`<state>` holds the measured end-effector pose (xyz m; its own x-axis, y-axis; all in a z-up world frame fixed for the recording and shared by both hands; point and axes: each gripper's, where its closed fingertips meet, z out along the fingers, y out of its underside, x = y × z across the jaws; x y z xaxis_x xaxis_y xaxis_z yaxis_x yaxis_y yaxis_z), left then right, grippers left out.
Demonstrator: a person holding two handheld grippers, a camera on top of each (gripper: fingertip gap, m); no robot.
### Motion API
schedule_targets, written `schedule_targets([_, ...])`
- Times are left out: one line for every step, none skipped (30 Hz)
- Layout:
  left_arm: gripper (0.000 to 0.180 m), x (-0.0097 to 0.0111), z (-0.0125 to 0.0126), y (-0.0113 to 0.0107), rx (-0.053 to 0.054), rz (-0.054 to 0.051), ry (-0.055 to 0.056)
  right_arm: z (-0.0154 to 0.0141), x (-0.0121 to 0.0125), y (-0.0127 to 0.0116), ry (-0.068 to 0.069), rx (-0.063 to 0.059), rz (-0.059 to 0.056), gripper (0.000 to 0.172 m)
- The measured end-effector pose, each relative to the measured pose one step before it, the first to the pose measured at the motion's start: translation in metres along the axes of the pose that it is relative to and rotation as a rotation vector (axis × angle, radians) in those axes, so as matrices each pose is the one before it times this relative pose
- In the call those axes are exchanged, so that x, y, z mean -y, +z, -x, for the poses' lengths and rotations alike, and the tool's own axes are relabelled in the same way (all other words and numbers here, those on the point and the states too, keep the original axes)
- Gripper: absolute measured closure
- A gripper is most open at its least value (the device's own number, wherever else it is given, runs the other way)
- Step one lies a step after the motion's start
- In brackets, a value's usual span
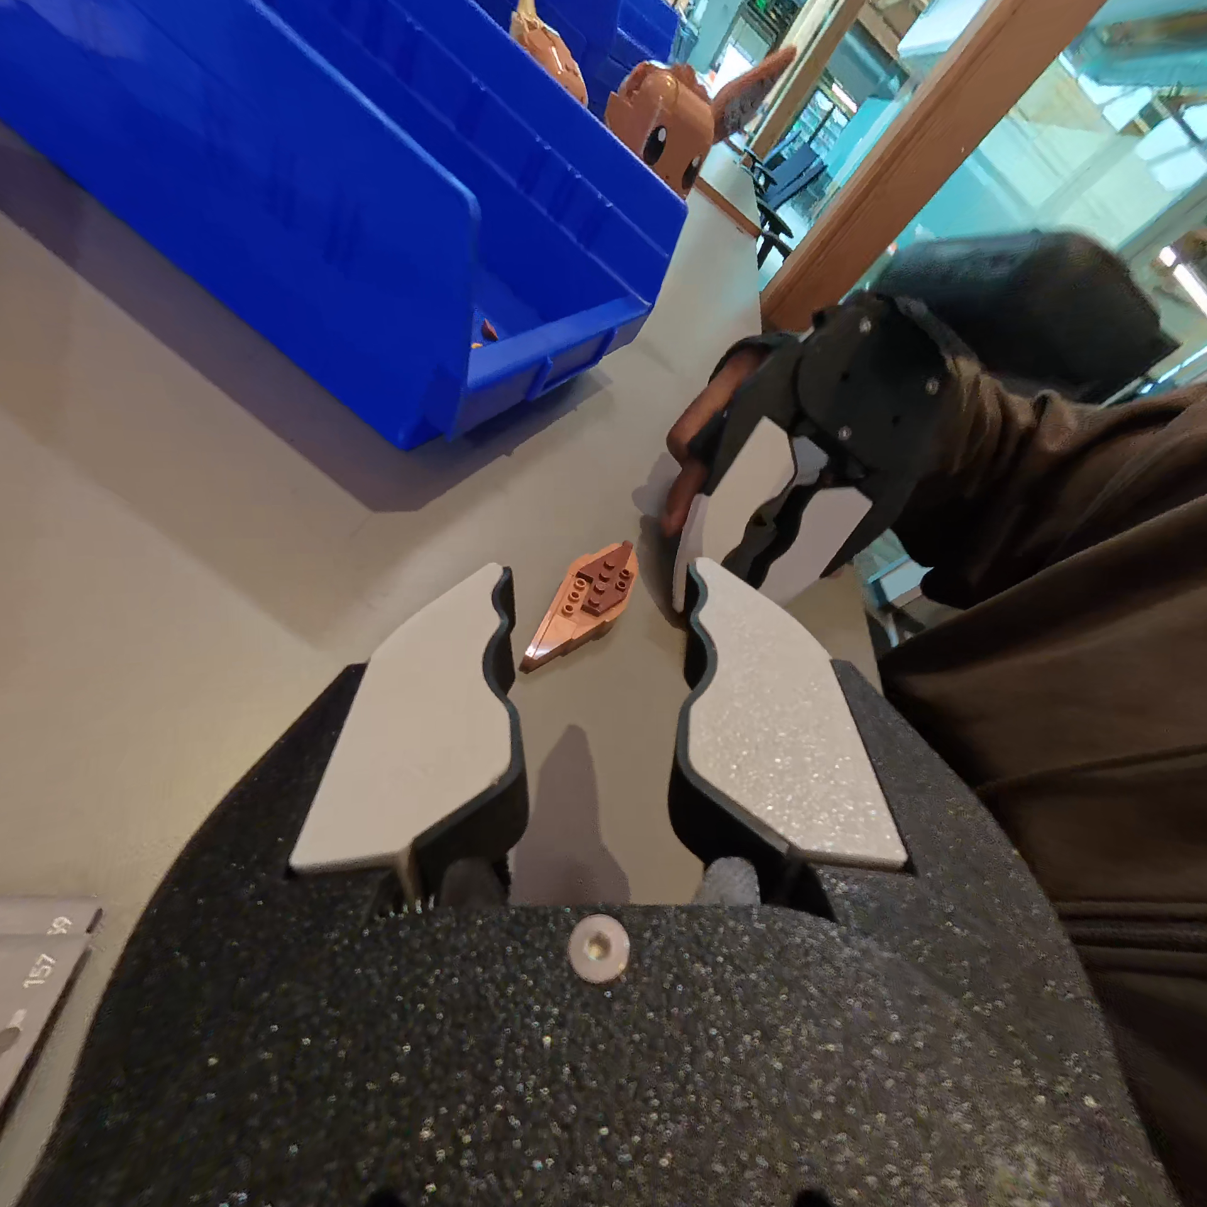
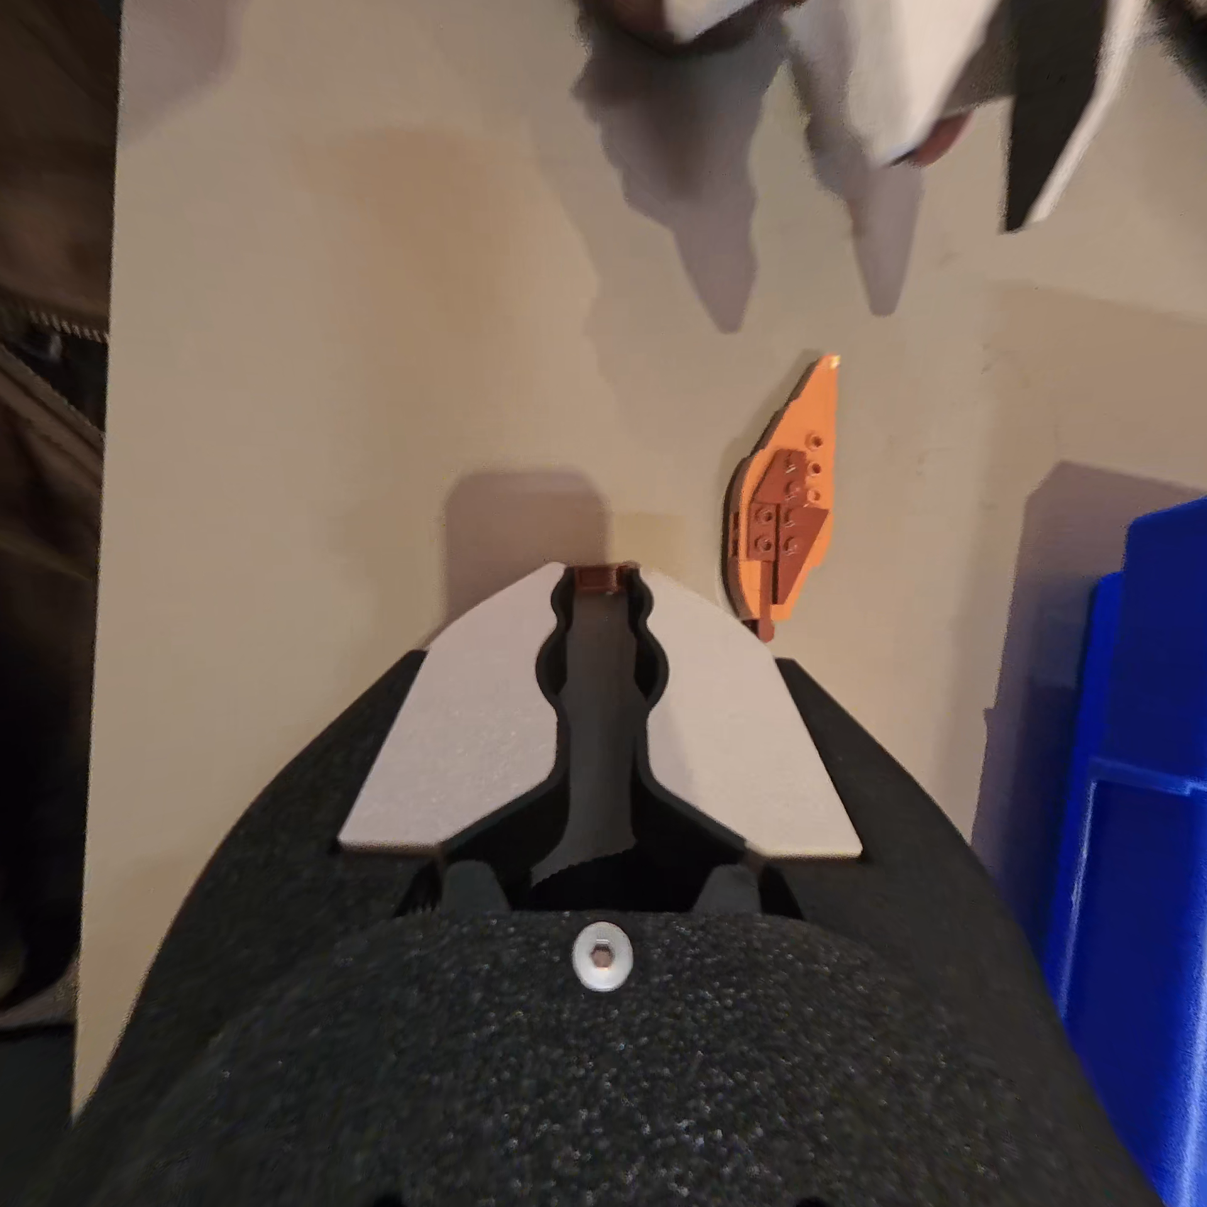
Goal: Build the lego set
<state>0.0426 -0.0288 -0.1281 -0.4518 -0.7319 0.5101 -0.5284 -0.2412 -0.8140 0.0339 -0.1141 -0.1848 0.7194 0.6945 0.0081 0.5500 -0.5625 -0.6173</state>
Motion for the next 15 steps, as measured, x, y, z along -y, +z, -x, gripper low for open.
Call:
schedule_targets([0.131, -0.00102, -0.00132, 0.00067, -0.0004, 0.0064, 0.0344, -0.00315, 0.00659, -0.00234, 0.0423, 0.0031, -0.0601, 0.156])
schedule_targets([0.131, -0.00091, -0.00228, 0.00095, -0.0038, 0.0065, 0.0388, -0.00448, 0.00949, -0.00335, 0.055, 0.0001, -0.0793, 0.156])
schedule_targets([0.131, -0.00048, -0.00351, 0.00099, -0.009, 0.0045, 0.0456, -0.00443, 0.01157, -0.00372, 0.0666, 0.0044, -0.0932, 0.156])
schedule_targets([0.131, -0.00016, -0.00449, 0.00094, -0.0123, 0.0012, 0.0557, -0.00281, 0.01231, -0.00342, 0.0738, 0.0172, -0.096, 0.156])
schedule_targets([0.131, -0.0001, -0.0044, 0.00088, -0.0086, -0.0006, 0.0638, -0.00261, 0.01262, -0.00291, 0.0753, 0.0167, -0.0977, 0.156])
schedule_targets([0.131, 0.00021, -0.0041, 0.00076, -0.0047, -0.002, 0.0641, -0.00186, 0.012, -0.00218, 0.0749, 0.0191, -0.0946, 0.156])
schedule_targets([0.131, 0.00121, -0.00469, 0.00031, -0.0098, -0.0054, 0.0611, -0.001, 0.01012, -0.00126, 0.0764, 0.0218, -0.0844, 0.156])
schedule_targets([0.131, 0.00257, -0.00417, -0.00017, -0.0049, -0.0173, 0.0667, -0.00061, 0.00804, -0.00041, 0.0787, 0.0235, -0.0723, 0.156])
schedule_targets([0.132, 0.00429, -0.00173, -0.00093, 0.0152, -0.0307, 0.0741, -0.00025, 0.00648, 0.00014, 0.0833, 0.0251, -0.0625, 0.157])
schedule_targets([0.134, 0.00509, 0.00004, -0.00149, 0.0299, -0.0391, 0.0779, 0.00069, 0.00503, 0.00061, 0.0862, 0.0303, -0.0548, 0.157])
schedule_targets([0.137, 0.00492, 0.00103, -0.00168, 0.0354, -0.0404, 0.0753, 0.00037, 0.00453, 0.00094, 0.0883, 0.0275, -0.0557, 0.157])
schedule_targets([0.141, 0.00439, 0.00096, -0.00131, 0.0331, -0.0362, 0.0671, 0.00058, 0.00325, 0.00125, 0.0839, 0.0289, -0.0491, 0.157])
schedule_targets([0.144, 0.00377, 0.00118, -0.00079, 0.0314, -0.0301, 0.0537, 0.0004, 0.00126, 0.00179, 0.0737, 0.0274, -0.0371, 0.157])
schedule_targets([0.148, 0.00247, 0.00008, -0.0001, 0.0186, -0.0202, 0.0396, -0.00112, 0.00012, 0.00192, 0.0632, 0.0131, -0.028, 0.156])
schedule_targets([0.151, 0.00113, -0.00091, 0.00038, 0.0096, -0.0098, 0.0302, -0.00123, -0.00029, 0.00198, 0.0504, 0.0088, -0.0239, 0.156])
